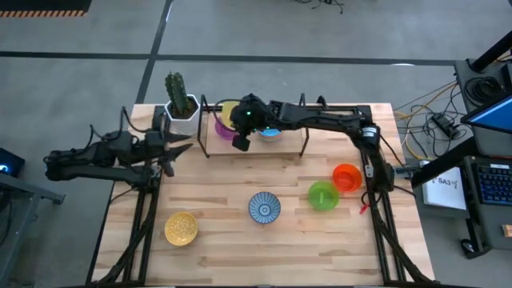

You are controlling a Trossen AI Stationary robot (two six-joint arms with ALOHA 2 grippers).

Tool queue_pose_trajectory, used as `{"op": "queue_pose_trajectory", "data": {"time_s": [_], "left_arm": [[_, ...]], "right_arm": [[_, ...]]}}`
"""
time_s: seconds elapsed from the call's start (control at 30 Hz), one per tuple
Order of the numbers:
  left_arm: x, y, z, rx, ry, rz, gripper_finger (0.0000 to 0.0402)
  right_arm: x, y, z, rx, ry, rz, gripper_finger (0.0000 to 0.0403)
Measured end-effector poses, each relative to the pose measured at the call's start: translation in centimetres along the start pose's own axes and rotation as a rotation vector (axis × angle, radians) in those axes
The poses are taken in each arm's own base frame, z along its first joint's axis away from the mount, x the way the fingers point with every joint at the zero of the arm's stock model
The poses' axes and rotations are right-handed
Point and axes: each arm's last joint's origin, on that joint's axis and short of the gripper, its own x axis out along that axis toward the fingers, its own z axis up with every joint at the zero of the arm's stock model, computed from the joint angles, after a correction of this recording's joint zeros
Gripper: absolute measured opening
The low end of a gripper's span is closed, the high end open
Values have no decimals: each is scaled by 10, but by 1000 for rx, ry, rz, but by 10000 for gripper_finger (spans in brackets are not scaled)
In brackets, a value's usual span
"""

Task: Place and stack bowls onto a shelf
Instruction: Stack the yellow bowl on top of the violet bowl on the shelf

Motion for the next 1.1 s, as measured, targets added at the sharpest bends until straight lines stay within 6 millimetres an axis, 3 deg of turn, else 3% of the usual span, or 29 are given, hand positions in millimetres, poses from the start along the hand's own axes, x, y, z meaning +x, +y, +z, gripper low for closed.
{"op": "queue_pose_trajectory", "data": {"time_s": [0.2, 0.47, 0.93, 1.1], "left_arm": [[-16, 5, -2, -20, -62, 5, 98], [-27, 9, -5, -33, -104, 8, 98], [-28, 9, -7, -30, -113, 9, 98], [-28, 9, -6, -31, -113, 9, 98]], "right_arm": [[36, 1, -18, -26, 42, -3, 9], [58, 2, -28, -61, 41, -10, 9], [59, 2, -23, -66, -11, -35, 11], [68, 3, -30, -53, 12, -32, 43]]}}
